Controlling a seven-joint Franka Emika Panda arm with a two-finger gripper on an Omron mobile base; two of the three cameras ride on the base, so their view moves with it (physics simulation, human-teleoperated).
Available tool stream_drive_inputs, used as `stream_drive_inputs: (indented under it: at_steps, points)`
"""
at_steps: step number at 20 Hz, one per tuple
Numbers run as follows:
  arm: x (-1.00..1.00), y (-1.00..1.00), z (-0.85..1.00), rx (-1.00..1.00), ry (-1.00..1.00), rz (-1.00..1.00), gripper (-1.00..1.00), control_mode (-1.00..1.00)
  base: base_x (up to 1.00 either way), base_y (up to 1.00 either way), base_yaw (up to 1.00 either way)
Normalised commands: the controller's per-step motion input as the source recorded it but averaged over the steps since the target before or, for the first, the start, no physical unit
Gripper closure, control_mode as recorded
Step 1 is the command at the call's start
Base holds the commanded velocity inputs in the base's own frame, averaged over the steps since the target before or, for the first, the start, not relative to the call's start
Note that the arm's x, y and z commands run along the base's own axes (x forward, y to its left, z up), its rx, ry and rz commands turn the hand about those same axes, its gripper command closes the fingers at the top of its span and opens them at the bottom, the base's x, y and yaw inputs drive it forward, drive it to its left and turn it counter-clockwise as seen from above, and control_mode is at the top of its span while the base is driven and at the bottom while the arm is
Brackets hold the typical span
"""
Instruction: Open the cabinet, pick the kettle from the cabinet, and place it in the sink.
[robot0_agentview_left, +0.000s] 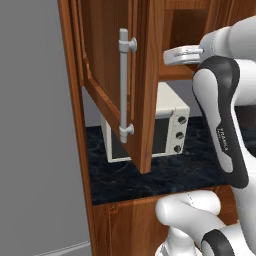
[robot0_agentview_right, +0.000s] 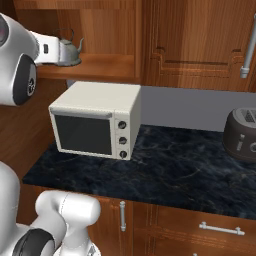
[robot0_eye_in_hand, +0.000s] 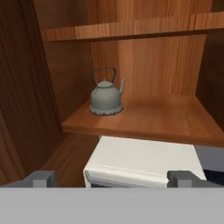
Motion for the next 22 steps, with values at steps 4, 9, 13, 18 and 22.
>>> stream_drive_inputs:
  at_steps: [4, 9, 13, 18, 22]
  points:
    - [0.35, 0.1, 0.0, 0.0, -0.12, 0.0, -1.0, -1.0, 0.0, 0.0, 0.0]
    - [0.27, 0.07, 0.0, 0.0, -0.13, 0.0, -1.0, -1.0, 0.0, 0.0, 0.0]
    - [0.26, 0.08, 0.0, 0.0, -0.13, 0.0, -1.0, -1.0, 0.0, 0.0, 0.0]
    - [0.32, 0.03, 0.12, 0.0, 0.0, 0.0, -1.0, -1.0, 0.0, 0.0, 0.0]
    - [0.29, 0.01, 0.18, 0.0, 0.0, 0.0, -1.0, -1.0, 0.0, 0.0, 0.0]
